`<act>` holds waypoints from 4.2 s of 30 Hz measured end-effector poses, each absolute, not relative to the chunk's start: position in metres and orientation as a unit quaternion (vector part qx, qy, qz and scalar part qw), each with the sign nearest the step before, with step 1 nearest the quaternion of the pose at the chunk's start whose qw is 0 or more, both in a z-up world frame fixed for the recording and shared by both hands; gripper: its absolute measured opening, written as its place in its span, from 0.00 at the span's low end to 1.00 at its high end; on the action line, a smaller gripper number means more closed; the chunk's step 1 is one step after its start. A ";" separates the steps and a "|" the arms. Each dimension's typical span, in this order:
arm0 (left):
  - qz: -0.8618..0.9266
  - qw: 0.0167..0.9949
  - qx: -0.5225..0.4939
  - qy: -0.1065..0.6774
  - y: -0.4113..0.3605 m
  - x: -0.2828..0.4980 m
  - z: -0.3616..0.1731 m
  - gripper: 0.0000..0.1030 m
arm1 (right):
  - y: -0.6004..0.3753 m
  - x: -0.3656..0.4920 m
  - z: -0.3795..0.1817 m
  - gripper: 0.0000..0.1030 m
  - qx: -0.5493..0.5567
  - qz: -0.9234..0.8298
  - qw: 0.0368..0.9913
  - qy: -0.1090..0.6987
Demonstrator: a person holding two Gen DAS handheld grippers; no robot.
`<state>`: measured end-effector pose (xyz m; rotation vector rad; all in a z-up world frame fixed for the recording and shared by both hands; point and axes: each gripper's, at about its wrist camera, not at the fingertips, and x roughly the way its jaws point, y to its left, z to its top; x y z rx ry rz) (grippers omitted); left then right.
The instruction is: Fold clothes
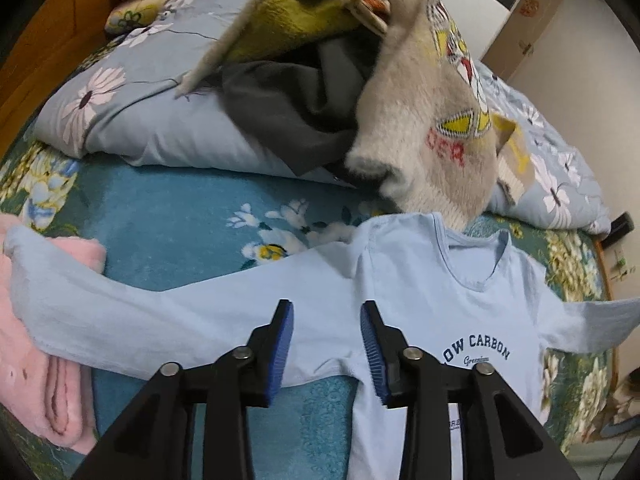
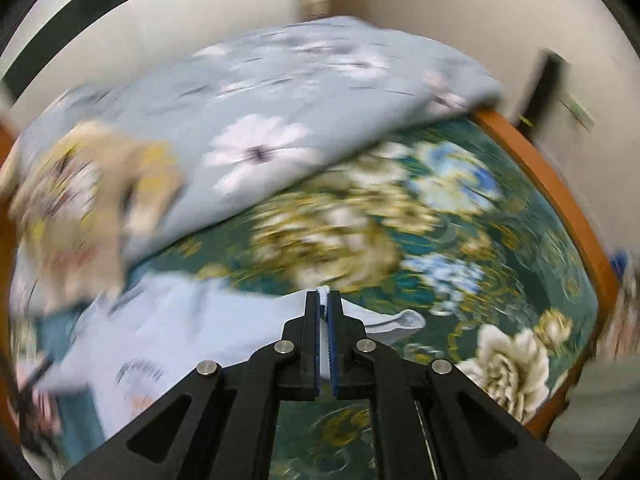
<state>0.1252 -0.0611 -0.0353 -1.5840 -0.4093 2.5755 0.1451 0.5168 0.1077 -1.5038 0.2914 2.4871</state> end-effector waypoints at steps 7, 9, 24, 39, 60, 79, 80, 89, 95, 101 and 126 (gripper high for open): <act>0.841 0.041 -0.514 -0.165 -0.088 0.137 -0.035 0.40 | 0.355 0.099 0.102 0.03 -0.517 0.844 -0.067 0.127; 0.839 0.036 -0.515 -0.171 -0.095 0.141 -0.037 0.44 | 0.303 0.084 0.089 0.03 -0.523 0.835 -0.116 0.129; 0.824 0.001 -0.527 -0.209 -0.148 0.168 -0.054 0.46 | 0.063 0.029 -0.072 0.06 -0.647 0.738 -0.190 0.036; 0.860 -0.161 -0.425 -0.231 -0.263 0.226 -0.012 0.52 | 0.181 0.064 -0.022 0.34 -0.561 0.807 -0.143 0.120; 0.835 -0.144 -0.406 -0.341 -0.309 0.214 -0.040 0.04 | 0.227 0.133 -0.008 0.34 -0.553 0.806 -0.092 0.189; 0.877 0.236 -0.400 -0.126 0.093 0.067 0.062 0.04 | 0.360 0.172 -0.036 0.34 -0.516 0.803 0.005 0.300; 0.866 0.243 -0.422 -0.113 0.119 0.060 0.044 0.04 | 0.366 0.175 -0.041 0.34 -0.517 0.801 0.010 0.302; 0.801 0.279 -0.526 -0.060 0.240 0.063 -0.056 0.04 | 0.418 0.204 -0.079 0.34 -0.531 0.781 0.052 0.325; 0.745 0.304 -0.591 -0.053 0.269 0.056 -0.099 0.26 | 0.429 0.211 -0.093 0.34 -0.541 0.774 0.054 0.325; 0.726 0.320 -0.601 -0.099 0.230 0.063 -0.090 0.49 | 0.425 0.192 -0.085 0.35 -0.532 0.785 0.036 0.314; 0.787 0.049 -0.611 -0.079 0.007 0.095 -0.126 0.53 | 0.376 0.063 -0.087 0.04 -0.537 0.815 -0.011 0.217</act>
